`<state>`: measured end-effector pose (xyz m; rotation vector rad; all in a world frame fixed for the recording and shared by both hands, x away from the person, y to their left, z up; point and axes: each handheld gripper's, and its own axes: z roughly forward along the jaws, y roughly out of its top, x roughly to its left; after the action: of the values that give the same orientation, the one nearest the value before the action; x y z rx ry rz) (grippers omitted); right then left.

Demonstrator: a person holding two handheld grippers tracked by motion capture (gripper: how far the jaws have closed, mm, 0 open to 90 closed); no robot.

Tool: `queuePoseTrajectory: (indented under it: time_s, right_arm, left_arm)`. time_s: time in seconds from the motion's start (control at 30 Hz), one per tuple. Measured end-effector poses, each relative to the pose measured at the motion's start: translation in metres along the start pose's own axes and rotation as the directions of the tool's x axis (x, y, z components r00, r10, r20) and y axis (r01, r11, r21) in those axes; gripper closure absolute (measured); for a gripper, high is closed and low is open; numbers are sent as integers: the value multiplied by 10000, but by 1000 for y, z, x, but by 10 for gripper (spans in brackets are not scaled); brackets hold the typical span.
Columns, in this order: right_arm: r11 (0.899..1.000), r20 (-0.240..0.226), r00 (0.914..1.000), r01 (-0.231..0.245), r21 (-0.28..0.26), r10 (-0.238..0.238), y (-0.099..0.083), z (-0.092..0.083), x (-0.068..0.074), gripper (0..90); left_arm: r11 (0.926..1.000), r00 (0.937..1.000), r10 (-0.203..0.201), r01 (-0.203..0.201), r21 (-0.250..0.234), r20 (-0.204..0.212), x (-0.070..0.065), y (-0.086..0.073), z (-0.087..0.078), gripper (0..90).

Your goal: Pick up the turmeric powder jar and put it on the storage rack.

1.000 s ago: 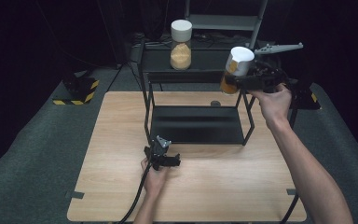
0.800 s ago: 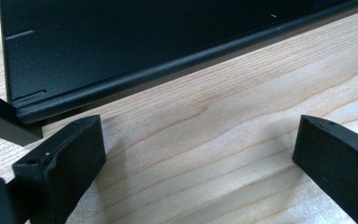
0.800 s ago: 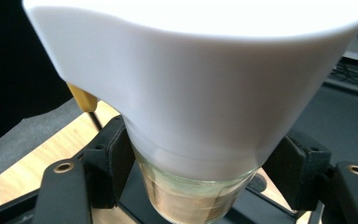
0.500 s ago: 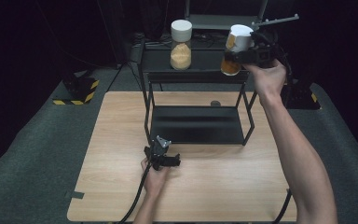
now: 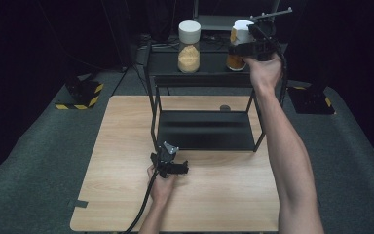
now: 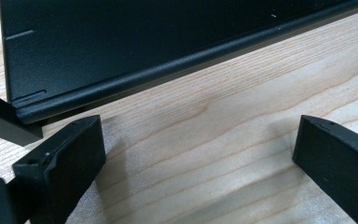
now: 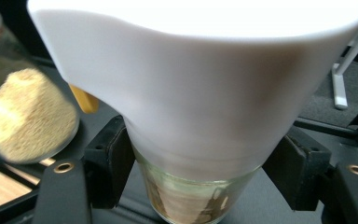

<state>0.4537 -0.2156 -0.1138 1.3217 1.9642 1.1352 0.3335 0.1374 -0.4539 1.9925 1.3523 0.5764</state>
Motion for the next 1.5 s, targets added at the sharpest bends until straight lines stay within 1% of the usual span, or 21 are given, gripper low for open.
queuePoseTrajectory:
  time_s: [0.1, 0.2, 0.27, 0.47, 0.57, 0.7, 0.87, 1.07, 1.13, 1.27, 1.33, 1.5]
  right_arm:
    - [9999, 210, 9998, -19, 130, 17, 2, 7, 3, 298]
    - [9999, 203, 9998, -63, 113, 61, 2, 8, 2, 298]
    - [9999, 234, 9997, 53, 130, -56, 3, 9, 3, 298]
    - [9998, 56, 9999, 123, 143, -124, 2, 9, -2, 297]
    - [9992, 74, 9993, 365, 155, -366, 1, 9, -1, 297]
    - [9990, -32, 9992, 390, 212, -389, 1, 10, -2, 294]
    - [9986, -49, 9988, 490, 200, -489, 0, 9, -2, 291]
    - [9992, -80, 9992, 396, 5, -396, -5, 9, -3, 289]
    - [9996, -160, 9995, 263, -106, -264, -9, 10, -5, 284]
    - [9996, -229, 9996, 158, -251, -164, -13, 10, -7, 260]
    - [9997, -308, 9995, 70, -245, -78, -14, 9, -10, 208]
    - [9998, -246, 9997, 6, -222, -11, -14, 4, -11, 110]
  left_arm:
    - [10000, 10000, -1, 1, 1, -11, 0, 0, 0, 21]
    - [10000, 10000, -6, 6, 1, -8, 0, 0, 0, 21]
    - [10000, 10000, -6, 6, 4, -10, 0, 0, 0, 20]
    - [10000, 10000, 14, -14, 6, -25, 0, 0, 0, 20]
    - [10000, 10000, 12, -12, 7, -25, 0, 0, 0, 19]
    - [10000, 10000, 10, -9, 7, -24, 0, 0, 0, 19]
    - [10000, 10000, 9, -9, 6, -24, 0, 0, 0, 19]
    - [10000, 10000, 10, -10, 9, -22, 0, 0, 0, 19]
    - [10000, 10000, 8, -8, 5, -21, 0, 0, 0, 19]
    - [10000, 10000, 7, -7, 7, -17, 0, 0, 0, 19]
    - [10000, 10000, 8, -8, 7, -18, 0, 0, 0, 19]
    - [10000, 10000, 10, -10, 7, -25, 0, 0, 0, 19]
